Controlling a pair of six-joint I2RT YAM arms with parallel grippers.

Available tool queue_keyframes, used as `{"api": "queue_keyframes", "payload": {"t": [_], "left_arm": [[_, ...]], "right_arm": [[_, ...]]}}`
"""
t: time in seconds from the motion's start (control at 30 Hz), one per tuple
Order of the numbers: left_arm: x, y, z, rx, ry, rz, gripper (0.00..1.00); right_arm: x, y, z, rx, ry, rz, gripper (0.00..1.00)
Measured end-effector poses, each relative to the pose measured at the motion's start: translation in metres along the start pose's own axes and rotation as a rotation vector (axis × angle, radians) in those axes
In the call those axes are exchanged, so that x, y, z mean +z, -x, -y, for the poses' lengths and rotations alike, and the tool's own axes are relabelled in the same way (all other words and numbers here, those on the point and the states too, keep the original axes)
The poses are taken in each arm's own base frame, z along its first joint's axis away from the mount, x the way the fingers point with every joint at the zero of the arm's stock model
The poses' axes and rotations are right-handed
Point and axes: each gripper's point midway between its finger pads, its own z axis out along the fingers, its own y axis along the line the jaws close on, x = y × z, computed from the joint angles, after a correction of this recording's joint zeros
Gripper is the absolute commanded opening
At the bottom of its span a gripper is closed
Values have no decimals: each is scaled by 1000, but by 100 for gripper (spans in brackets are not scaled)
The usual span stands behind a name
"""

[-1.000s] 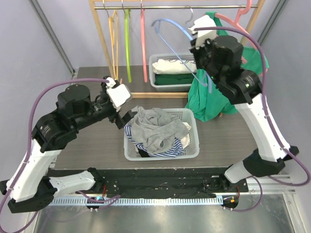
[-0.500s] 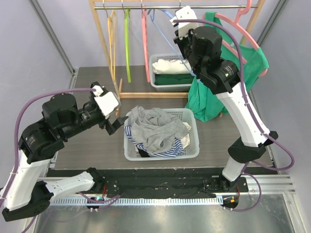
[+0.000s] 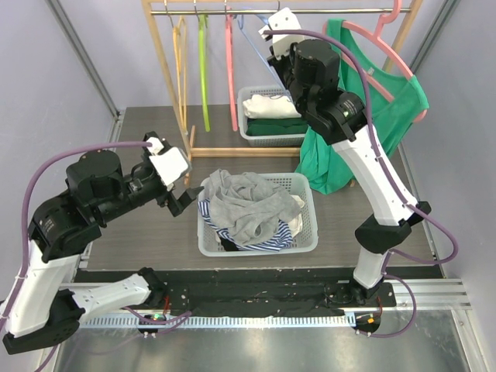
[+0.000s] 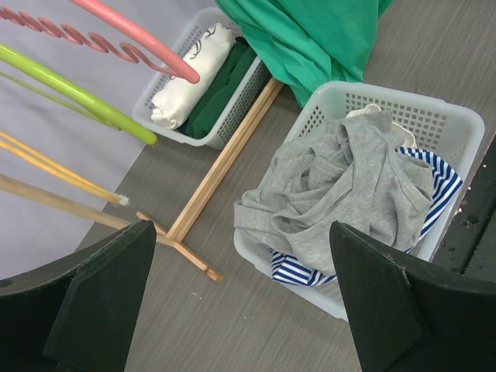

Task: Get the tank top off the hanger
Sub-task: Place the hanger at the clothesline.

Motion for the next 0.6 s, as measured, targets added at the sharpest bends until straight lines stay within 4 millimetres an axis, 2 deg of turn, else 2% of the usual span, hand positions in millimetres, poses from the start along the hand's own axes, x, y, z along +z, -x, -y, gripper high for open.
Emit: {"api": "queue_keyframes", "payload": {"t": [0.4,0.6], "left_arm": [[0,0,0,-7,0,2,100],[0,0,0,-8,3,1,100]], "right_arm": [[20,-11,13,28,-13,-5,1],[27,-15,7,48,11,-5,1]]}}
